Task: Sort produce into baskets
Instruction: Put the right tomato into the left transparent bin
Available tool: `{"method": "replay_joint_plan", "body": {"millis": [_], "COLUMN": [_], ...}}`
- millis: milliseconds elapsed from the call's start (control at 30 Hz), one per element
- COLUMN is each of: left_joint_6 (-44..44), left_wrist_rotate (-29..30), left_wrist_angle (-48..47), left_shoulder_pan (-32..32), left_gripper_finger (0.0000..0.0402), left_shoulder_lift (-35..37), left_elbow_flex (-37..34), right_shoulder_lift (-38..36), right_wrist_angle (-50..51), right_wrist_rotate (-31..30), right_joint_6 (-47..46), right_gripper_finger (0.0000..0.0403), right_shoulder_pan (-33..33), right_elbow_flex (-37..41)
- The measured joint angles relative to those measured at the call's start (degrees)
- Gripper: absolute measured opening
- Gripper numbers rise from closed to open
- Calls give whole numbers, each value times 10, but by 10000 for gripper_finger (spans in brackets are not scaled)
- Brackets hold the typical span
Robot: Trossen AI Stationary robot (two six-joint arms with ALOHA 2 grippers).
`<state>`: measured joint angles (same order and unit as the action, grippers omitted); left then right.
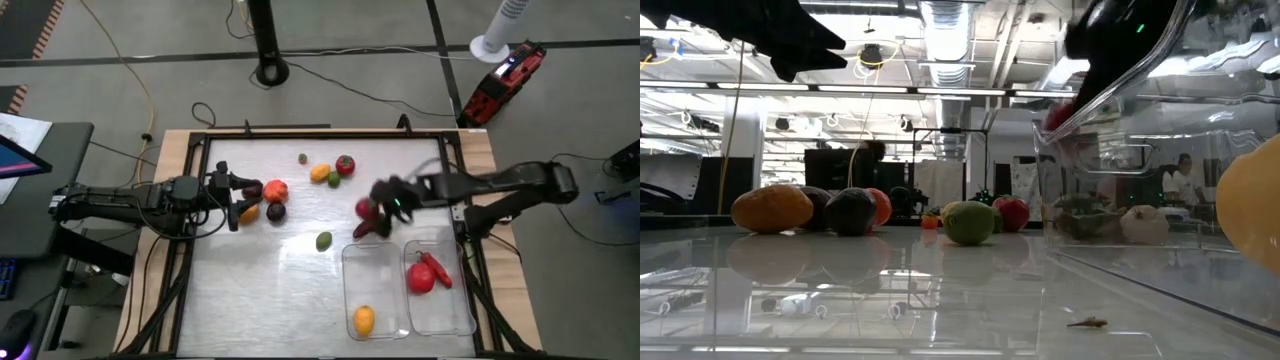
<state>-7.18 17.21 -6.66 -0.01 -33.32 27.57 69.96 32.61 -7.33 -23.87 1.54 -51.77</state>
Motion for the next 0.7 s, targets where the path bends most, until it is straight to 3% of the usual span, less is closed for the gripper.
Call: {"method": "replay_joint_plan", "body": {"millis": [167, 333, 567, 700], "left_joint_6": [-10, -26, -32, -37], "left_wrist_rotate": [0, -4, -5, -5], "left_wrist_angle": [0, 1, 1, 1], "left_shoulder_pan": [0, 0, 0, 0], "left_gripper_finger": [220, 220, 220, 220], "left_shoulder_lift": [0, 0, 0, 0], "left_elbow_flex": [0, 0, 0, 0], "right_shoulder_lift": [-26, -9, 38, 45], "right_wrist_angle": [14, 12, 11, 7], "right_wrist_rotate": [-3, -7, -33, 22], "right_joint_6": [-10, -59, -174, -183], "right_gripper_finger": [319, 320, 344, 386], "right_shoulder_pan": [141, 232, 248, 226], "right_elbow_flex": [0, 0, 0, 1]}}
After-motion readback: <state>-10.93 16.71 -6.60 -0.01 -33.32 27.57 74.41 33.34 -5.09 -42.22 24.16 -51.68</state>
